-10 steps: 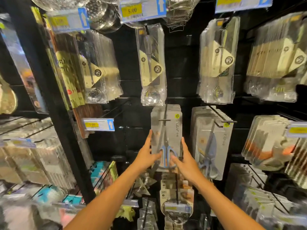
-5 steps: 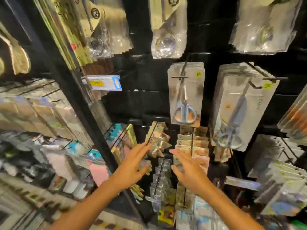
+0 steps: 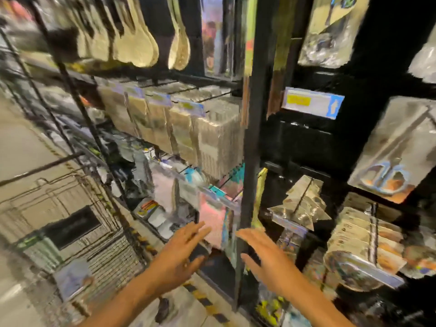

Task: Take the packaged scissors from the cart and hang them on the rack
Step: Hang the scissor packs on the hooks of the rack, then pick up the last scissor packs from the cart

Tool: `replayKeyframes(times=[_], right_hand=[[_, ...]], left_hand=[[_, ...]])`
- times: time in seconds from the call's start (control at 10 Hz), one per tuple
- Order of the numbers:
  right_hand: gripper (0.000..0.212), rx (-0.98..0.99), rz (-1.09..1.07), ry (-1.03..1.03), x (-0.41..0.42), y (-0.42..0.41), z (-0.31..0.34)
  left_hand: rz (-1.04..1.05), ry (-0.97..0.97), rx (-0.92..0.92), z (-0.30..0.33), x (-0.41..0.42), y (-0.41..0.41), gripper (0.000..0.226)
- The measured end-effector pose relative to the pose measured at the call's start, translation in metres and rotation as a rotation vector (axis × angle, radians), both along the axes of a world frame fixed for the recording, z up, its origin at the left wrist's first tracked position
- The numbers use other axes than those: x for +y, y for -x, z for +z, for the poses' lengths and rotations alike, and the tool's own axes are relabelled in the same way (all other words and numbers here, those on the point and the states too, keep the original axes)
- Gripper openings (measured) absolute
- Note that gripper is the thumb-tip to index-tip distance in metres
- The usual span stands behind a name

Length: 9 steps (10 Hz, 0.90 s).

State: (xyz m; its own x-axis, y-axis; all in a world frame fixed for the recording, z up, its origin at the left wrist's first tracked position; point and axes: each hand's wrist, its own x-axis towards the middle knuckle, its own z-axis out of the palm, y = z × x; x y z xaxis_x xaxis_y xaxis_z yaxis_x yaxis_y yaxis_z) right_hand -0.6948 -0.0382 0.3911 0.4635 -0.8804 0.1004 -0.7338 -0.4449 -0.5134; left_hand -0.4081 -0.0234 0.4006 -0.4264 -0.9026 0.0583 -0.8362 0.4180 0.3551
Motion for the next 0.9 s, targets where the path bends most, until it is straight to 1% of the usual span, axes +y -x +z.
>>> replayKeyframes(times=[0.1,0.2,0.3,0.4,0.5,0.6,0.7,0.8,0.9], right_hand=[[0.054,0.025,0.059,-0.091,0.000,-0.073,-0.010],[0.053,0.056,0.156,-0.134,0.001,-0.130,-0.021],[0.050,0.080,0.255,-0.197,-0.001,-0.202,-0.032],[0.049,0.148,0.353,-0.210,-0.009,-0.266,-0.049],[0.051,0.227,0.419,-0.246,-0.018,-0.307,-0.065],[0.051,0.318,0.463,-0.304,-0.031,-0.357,-0.078],[0.053,0.381,0.492,-0.342,-0.039,-0.391,-0.086],[0.053,0.416,0.545,-0.390,-0.057,-0.430,-0.098],[0.055,0.447,0.625,-0.383,-0.086,-0.465,-0.115]], left_hand=[[0.134,-0.049,0.048,-0.010,0.027,-0.073,0.062],[0.255,-0.103,0.023,-0.022,0.049,-0.130,0.064],[0.383,-0.187,0.039,-0.043,0.078,-0.211,0.063],[0.502,-0.208,-0.034,-0.079,0.112,-0.289,0.062],[0.556,-0.192,-0.064,-0.097,0.134,-0.330,0.067],[0.663,-0.119,0.006,-0.113,0.160,-0.370,0.056],[0.690,-0.083,-0.010,-0.123,0.162,-0.386,0.053],[0.766,-0.121,-0.025,-0.143,0.153,-0.401,0.073],[0.842,-0.256,0.129,-0.157,0.125,-0.406,0.060]])
